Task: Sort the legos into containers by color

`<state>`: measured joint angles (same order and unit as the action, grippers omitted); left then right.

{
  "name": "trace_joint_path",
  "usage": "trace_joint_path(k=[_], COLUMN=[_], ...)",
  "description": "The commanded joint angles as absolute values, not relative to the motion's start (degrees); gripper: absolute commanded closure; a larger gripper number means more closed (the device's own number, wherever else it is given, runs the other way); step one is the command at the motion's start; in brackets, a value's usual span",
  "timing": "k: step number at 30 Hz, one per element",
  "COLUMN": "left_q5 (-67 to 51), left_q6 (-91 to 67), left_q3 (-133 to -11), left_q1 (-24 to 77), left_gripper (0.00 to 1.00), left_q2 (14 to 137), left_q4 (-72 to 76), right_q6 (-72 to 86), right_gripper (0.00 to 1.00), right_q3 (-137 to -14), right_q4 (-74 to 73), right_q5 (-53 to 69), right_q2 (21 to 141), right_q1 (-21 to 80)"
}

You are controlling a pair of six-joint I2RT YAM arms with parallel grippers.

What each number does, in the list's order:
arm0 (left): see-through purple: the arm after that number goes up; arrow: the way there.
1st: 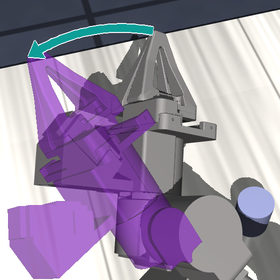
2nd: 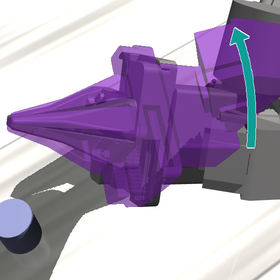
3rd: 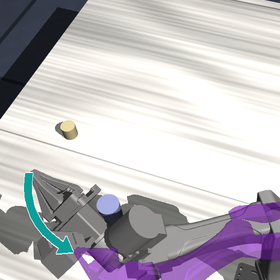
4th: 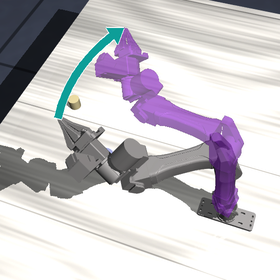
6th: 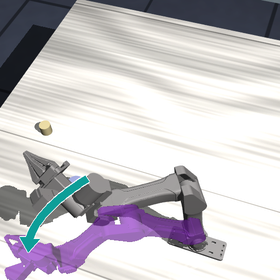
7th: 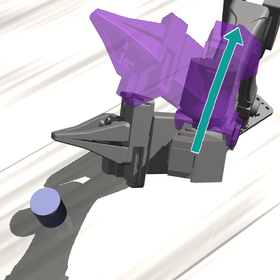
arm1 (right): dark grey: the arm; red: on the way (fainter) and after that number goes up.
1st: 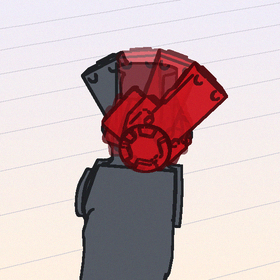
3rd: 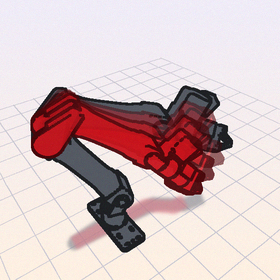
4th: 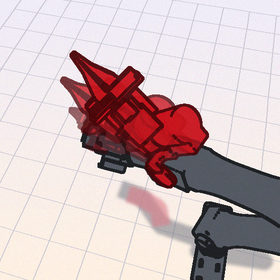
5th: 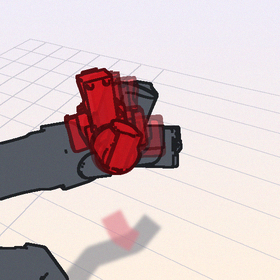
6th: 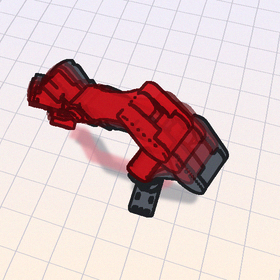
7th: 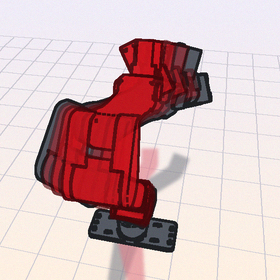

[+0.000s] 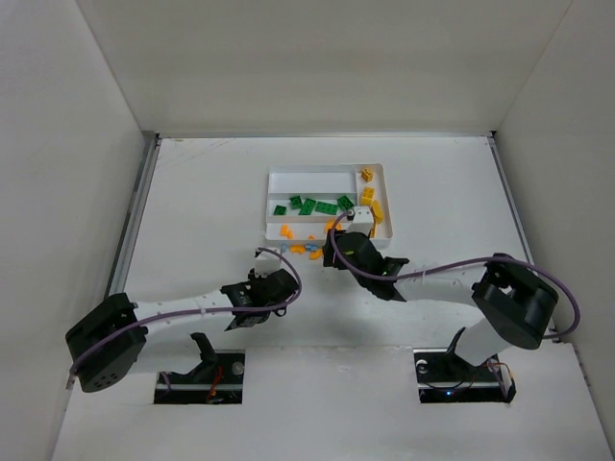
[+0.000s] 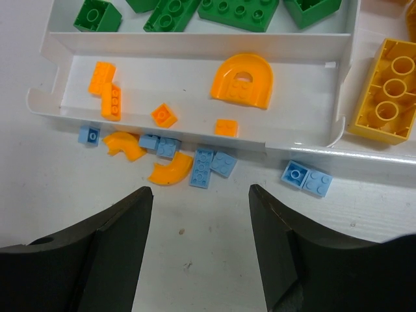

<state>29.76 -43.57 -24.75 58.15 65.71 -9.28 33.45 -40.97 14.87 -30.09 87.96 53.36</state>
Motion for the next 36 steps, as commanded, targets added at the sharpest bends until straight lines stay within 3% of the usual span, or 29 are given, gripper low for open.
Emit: trace_joint_path(k=[1,7,10,14,25,30,36], left_q5=[30.32,30.94,32.51,32.79,25.93,24.44,23.38], left_q6=[-45.35,-44.83,-44.47,-42.19,-37.53,-35.78,-34.80], left_q3=[-25.58,-25.84,-26.36,-28.73,-36.99,-39.98,-42.27], left_q1=[58.40,58.23,57.79,54.63,43.21,39.16,35.82], left_gripper=[0.70,0.83,0.84,0.84,0.84,0.83,0.83], left_q2=[67.32,66.80,63.12,59.94,67.49,73.20,80.41], left_q4=[-8.97,-9.23,-9.32,-7.30,8.60,13.00,17.84], right_q6=[34.28,34.80,35.07,35.42,36.21,38.75,41.13], right_gripper=[0.33,0.33,0.42,0.52,0.43,0.59,0.63], right_q3=[-40.17,-39.64,-39.55,-40.86,-45.53,-46.67,-47.20], right_q4=[18.28,18.28,18.28,18.28,20.12,20.13,20.13], right_q5=[-31.29,-31.20,-30.50,-28.92,-27.69,-26.72,-27.33], right_q2=[85.52,84.82,84.90,87.62,95.79,98.61,100.19], right_q1=[53.83,54.18,54.80,55.85,57.17,57.17,56.82])
